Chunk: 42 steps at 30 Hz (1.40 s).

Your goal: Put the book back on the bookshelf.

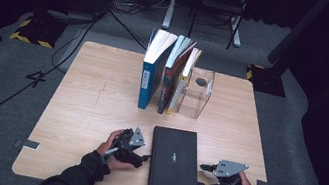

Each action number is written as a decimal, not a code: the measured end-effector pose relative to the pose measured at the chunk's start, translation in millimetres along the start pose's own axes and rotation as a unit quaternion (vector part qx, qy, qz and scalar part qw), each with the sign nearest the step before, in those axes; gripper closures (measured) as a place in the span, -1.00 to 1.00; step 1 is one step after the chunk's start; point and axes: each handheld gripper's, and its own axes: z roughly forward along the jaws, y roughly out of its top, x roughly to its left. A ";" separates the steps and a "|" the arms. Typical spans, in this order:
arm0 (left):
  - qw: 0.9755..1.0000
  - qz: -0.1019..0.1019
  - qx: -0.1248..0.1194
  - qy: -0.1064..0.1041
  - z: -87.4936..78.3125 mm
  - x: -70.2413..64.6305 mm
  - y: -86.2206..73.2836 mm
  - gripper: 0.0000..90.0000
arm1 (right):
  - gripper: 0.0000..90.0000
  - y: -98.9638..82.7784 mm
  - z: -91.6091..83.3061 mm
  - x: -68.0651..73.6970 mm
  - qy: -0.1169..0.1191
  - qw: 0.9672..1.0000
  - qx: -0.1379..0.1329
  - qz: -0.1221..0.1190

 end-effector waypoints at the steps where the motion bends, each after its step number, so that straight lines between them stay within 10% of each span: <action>1: 1.000 -0.007 0.000 0.000 2.2 2.1 2.1 -0.45 | -0.19 0.3 0.2 0.5 0.000 1.000 0.000 -0.003; 17: 1.000 -0.019 0.005 -0.010 5.2 17.3 4.3 -0.45 | -0.36 12.4 8.7 17.3 -0.029 0.999 -0.018 -0.012; 28: 0.999 0.015 0.004 -0.046 -18.3 12.4 -19.6 -0.45 | -0.37 17.4 7.8 21.0 -0.040 0.999 -0.034 -0.011; 42: 0.999 0.016 0.004 -0.041 -36.8 -7.5 -37.4 -0.43 | -0.36 24.5 1.8 21.1 -0.045 0.996 -0.072 0.013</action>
